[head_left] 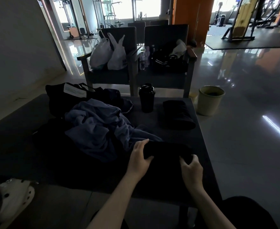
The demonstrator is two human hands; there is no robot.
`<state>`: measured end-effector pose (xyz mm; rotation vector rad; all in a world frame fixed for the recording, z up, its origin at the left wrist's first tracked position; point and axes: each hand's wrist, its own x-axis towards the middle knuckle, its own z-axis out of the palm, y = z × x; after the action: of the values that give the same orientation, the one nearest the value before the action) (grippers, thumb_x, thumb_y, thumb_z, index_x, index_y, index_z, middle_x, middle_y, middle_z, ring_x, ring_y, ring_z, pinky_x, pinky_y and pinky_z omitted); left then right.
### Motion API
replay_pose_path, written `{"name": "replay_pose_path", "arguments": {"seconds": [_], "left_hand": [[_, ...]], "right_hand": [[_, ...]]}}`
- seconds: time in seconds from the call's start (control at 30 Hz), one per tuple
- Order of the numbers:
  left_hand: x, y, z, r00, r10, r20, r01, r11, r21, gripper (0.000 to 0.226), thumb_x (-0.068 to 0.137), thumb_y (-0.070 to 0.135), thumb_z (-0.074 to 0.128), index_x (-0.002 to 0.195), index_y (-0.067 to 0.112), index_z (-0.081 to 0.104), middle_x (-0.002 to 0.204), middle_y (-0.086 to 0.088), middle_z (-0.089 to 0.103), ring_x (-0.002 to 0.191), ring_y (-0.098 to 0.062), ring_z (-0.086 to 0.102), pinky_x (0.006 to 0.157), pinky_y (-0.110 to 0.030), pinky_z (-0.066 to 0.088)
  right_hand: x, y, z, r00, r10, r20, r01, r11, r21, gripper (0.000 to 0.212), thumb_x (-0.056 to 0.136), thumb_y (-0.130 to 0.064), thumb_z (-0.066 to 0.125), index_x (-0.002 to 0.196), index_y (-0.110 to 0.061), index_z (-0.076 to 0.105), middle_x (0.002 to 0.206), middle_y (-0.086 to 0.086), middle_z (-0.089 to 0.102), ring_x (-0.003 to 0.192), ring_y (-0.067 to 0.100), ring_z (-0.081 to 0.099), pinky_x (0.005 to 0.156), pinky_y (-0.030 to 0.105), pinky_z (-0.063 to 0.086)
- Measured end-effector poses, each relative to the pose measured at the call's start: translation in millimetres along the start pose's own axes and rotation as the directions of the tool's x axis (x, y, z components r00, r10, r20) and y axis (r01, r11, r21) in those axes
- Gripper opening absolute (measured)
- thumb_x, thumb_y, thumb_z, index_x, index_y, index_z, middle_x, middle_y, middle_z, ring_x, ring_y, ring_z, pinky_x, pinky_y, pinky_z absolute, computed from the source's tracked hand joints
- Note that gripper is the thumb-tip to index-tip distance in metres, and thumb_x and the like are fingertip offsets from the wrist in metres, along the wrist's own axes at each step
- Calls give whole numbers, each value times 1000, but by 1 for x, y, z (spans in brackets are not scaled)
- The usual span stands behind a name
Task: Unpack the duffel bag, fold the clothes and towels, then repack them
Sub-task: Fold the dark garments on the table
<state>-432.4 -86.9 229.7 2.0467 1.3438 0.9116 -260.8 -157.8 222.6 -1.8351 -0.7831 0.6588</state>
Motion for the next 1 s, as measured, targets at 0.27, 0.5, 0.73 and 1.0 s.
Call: {"name": "replay_pose_path", "arguments": {"seconds": [0.27, 0.5, 0.73, 1.0], "left_hand": [[-16, -5, 23, 967, -180, 177, 75, 874, 481, 58, 98, 51, 22, 150, 26, 23, 160, 5, 12, 147, -19, 7, 116, -48, 12], [-14, -25, 22, 903, -319, 287, 151, 863, 483, 60, 97, 57, 23, 151, 34, 10, 160, 11, -10, 147, -20, -4, 118, -48, 8], [-28, -4, 26, 909, -413, 64, 277, 711, 646, 73, 94, 63, 24, 152, 24, 1, 148, -15, 30, 132, -30, 30, 104, -42, 32], [-15, 6, 15, 833, -514, 205, 448, 844, 295, 81, 88, 47, 57, 150, 27, 8, 141, -15, 35, 122, -32, 45, 97, -38, 42]], "right_hand": [[-6, 20, 23, 944, -302, 131, 311, 684, -660, 59, 89, -33, 58, 142, -18, 39, 152, 17, 26, 136, 35, 33, 105, 52, 34], [0, 19, 20, 962, -100, 253, 259, 625, -737, 56, 98, -48, 31, 150, -31, 18, 159, 14, 1, 145, 27, 9, 116, 45, 14], [-12, 8, 12, 971, -34, 235, 204, 631, -749, 61, 96, -48, 36, 149, -31, 13, 147, 12, 32, 132, 29, 32, 101, 41, 35], [-7, 0, -4, 947, 81, 312, -5, 971, -237, 66, 84, -18, 65, 143, -21, 36, 109, 5, 54, 85, 12, 58, 72, 22, 54]]}}
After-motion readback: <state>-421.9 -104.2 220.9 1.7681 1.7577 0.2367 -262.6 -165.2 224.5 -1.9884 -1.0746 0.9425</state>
